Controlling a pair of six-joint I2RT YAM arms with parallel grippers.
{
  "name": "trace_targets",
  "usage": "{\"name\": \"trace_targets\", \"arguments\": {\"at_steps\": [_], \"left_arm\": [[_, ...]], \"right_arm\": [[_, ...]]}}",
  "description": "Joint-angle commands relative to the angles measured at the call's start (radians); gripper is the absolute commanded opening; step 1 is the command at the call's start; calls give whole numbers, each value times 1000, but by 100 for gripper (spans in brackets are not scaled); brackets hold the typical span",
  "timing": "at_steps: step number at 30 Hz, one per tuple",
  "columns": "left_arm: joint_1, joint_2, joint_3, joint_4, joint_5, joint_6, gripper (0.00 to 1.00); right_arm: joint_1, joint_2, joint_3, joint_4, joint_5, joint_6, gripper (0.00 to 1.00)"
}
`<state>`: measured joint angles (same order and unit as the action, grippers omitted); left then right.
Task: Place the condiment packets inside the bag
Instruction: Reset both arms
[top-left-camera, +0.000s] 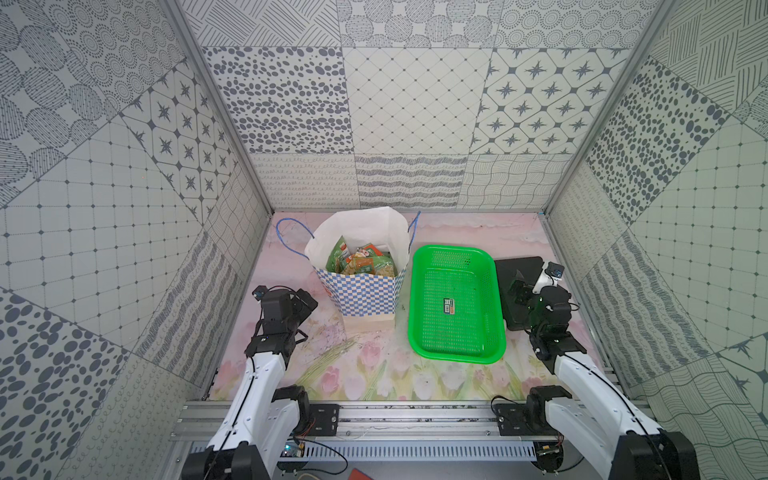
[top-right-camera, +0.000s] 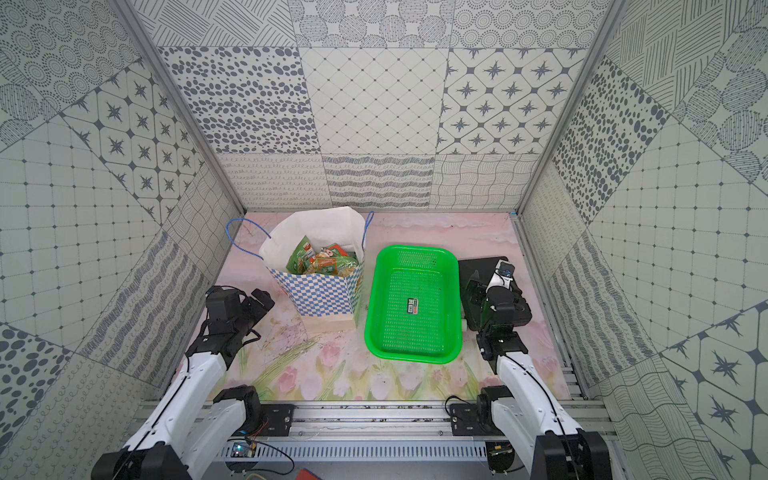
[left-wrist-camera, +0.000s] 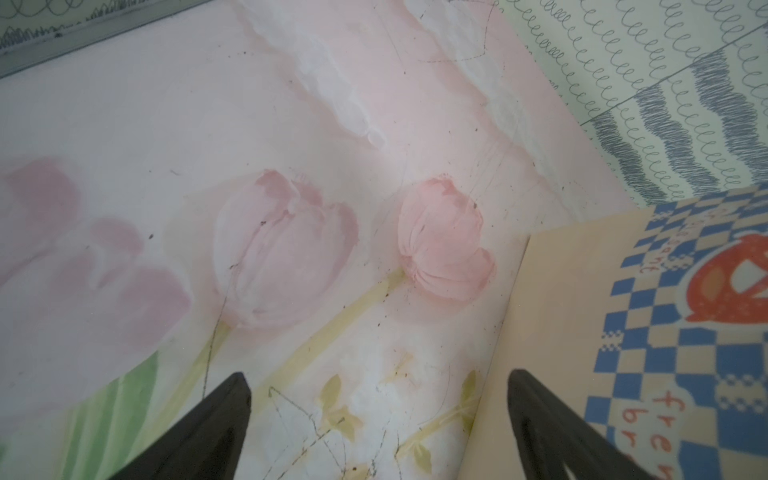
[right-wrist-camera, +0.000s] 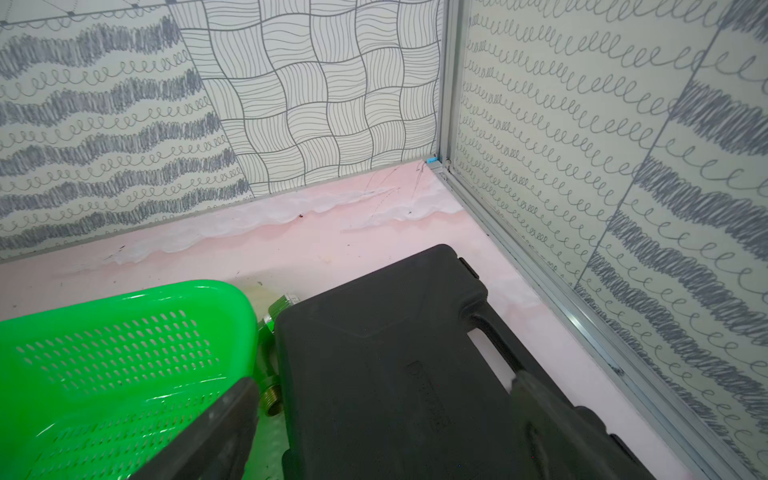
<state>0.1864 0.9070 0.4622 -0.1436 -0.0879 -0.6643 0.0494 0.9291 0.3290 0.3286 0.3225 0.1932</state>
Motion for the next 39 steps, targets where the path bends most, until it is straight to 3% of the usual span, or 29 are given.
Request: {"name": "trace_targets", "arguments": {"at_steps": [1,4,10,14,17,24,32,34,39], "left_arm": [[65,114,91,118,71,96,99],[132,190,118,133,129,99,99],[141,344,102,265,111,143,100],[140,474,84,451,294,192,100],[138,533,61,566,341,204,100],[64,548,5,759,285,314,100],[-54,550,-74,922,205,448,100],[-59,547,-86,939,216,456,100],[-110,566,-116,1018,216,519,100]], "right_arm": [[-19,63,-15,177,-35,39,97],[-34,132,-16,240,-36,22,97],[-45,263,-37,394,-36,-5,97],[-46,349,-34,436,-47,-6,97],[-46,397,-28,472,-49,-14,97],[-27,459,-48,581,-65,-53,97],[14,638,-35,760,-131,-138,97],[15,601,-5,642,-141,-140,97],[17,621,59,550,-125,-136,97]]}}
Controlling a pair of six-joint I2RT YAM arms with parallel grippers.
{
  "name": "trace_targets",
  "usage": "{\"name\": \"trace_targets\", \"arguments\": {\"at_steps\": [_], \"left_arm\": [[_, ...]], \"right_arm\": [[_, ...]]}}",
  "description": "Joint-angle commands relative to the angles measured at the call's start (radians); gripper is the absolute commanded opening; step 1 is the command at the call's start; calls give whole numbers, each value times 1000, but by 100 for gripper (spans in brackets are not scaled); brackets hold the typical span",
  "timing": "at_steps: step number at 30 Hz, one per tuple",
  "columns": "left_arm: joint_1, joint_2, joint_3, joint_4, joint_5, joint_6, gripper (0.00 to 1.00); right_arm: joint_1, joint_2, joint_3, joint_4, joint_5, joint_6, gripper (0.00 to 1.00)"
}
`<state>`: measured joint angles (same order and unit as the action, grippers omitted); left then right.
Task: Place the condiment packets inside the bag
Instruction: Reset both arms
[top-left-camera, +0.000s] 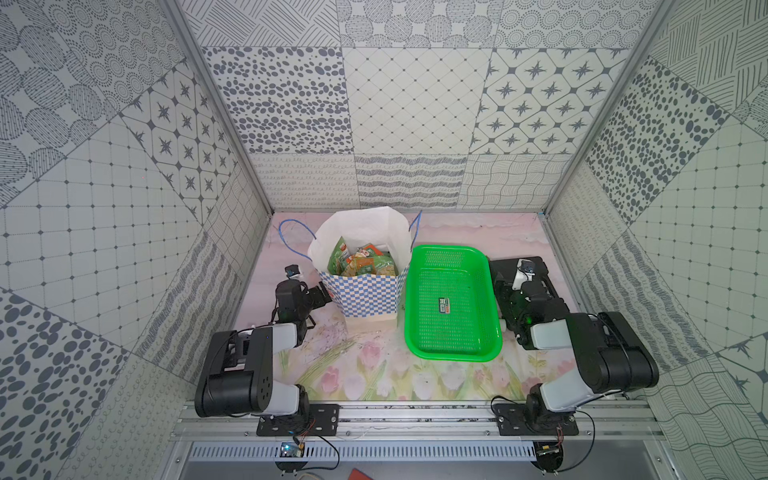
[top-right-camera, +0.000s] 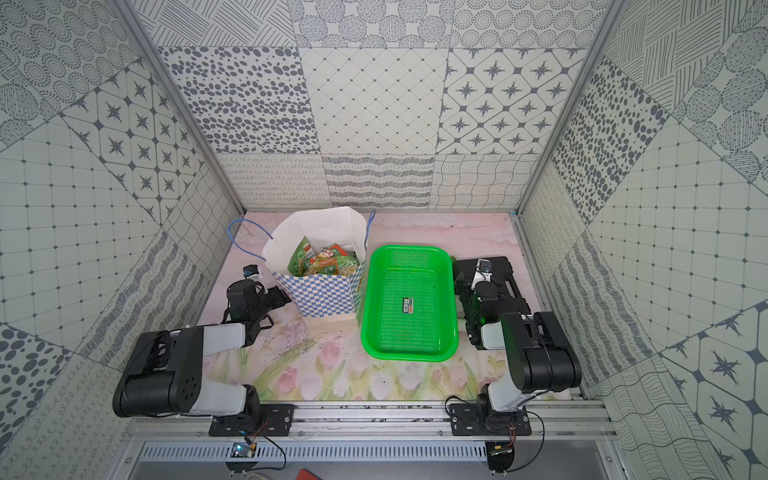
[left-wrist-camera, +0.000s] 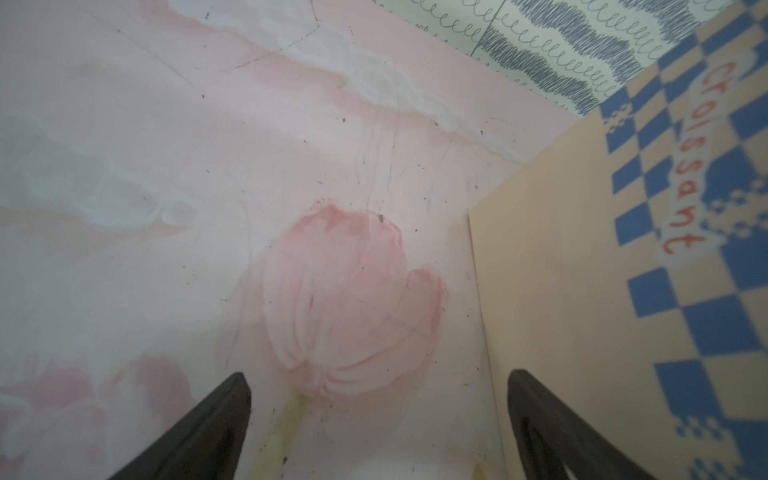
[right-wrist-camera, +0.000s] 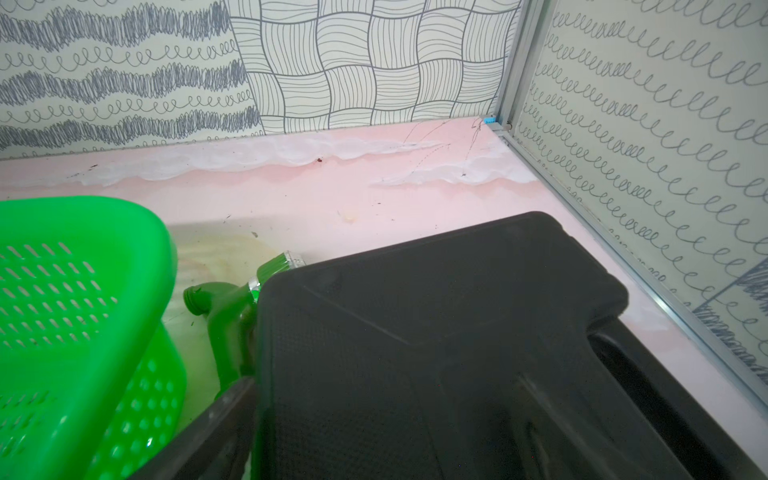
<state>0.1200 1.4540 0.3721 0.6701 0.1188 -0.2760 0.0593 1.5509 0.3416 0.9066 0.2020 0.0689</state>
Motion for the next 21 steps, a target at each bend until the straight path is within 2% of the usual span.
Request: {"name": "trace_targets", "arguments": {"at_steps": [1,7,9,11,21], "left_arm": [[-53,35,-22,216,14,149,100],[-93,119,9,241,-49,182,99],[-107,105,29,171,-72,186,99],[-127,117,31,182,-99,208,99],[-136,118,44,160,-97,217,100]], "right_arm": [[7,-3,47,-33,-12,-14,97],[7,-3,47,-37,-13,-15,97],[8,-3,48,-38,-12,-16,97],[8,-2,48,-38,-12,-16,97],[8,-2,47,-38,-12,-15,97]]}}
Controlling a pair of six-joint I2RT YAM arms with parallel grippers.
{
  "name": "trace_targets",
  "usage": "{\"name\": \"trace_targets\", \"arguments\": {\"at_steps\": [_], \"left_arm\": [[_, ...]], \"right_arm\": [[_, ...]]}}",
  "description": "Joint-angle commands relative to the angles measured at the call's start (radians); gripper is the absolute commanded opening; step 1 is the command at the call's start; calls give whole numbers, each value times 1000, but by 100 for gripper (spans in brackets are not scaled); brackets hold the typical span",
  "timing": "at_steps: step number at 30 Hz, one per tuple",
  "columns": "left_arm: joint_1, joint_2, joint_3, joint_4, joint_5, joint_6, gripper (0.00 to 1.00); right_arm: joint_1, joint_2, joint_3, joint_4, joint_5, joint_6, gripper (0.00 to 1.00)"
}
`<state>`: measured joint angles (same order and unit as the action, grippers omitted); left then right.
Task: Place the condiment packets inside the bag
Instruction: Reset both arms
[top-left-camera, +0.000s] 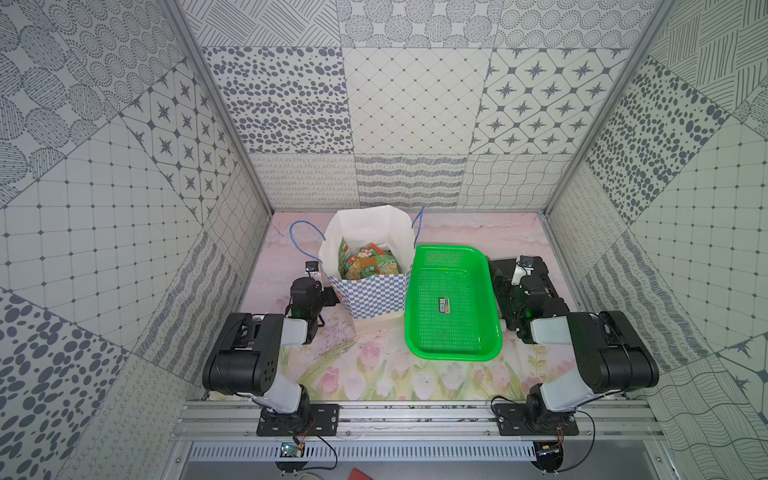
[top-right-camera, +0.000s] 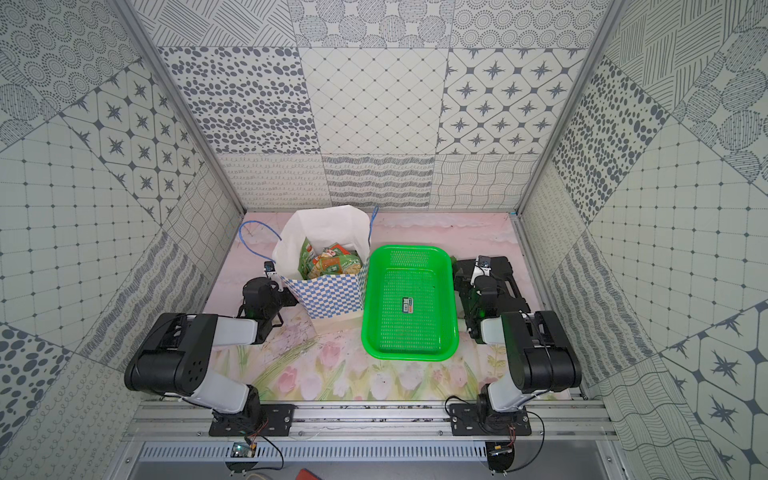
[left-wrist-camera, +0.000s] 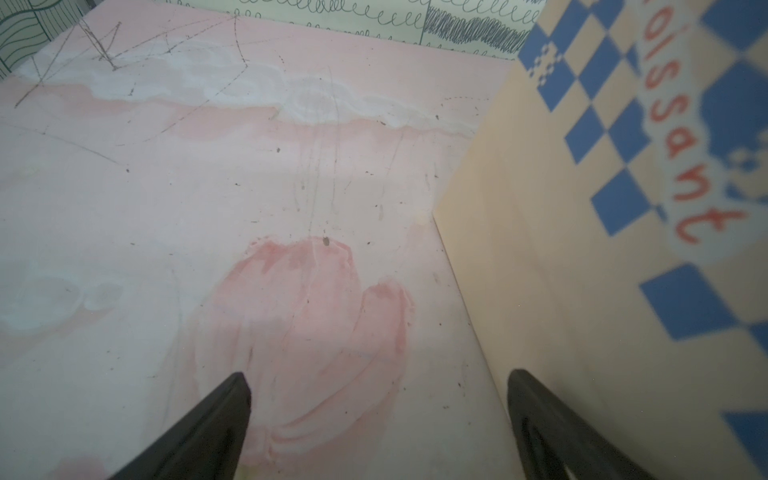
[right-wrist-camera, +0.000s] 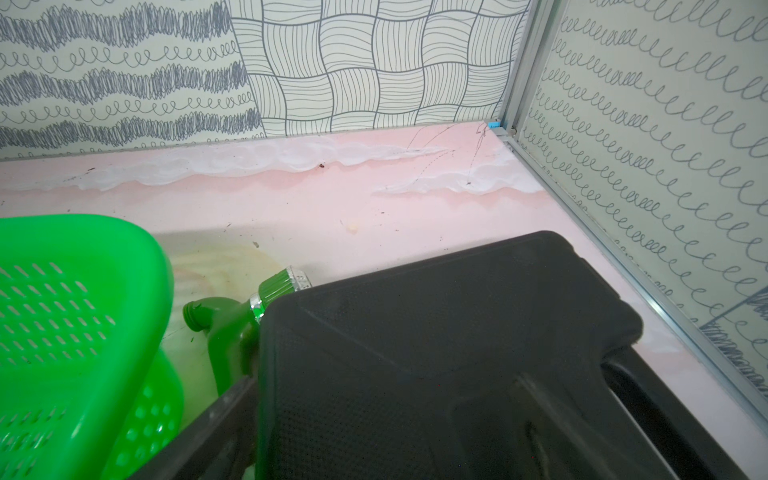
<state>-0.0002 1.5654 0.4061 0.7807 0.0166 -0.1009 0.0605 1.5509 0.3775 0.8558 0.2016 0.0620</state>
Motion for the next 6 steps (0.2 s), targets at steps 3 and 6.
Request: {"name": "trace_targets", "arguments": {"at_steps": [3,6], "left_arm": [[-15,5,10,49,3,43,99],[-15,5,10,49,5,43,100]], "right_arm": [[7,-1,15,12,-10,-12,97],[7,-1,13,12,-9,-10,96]]}}
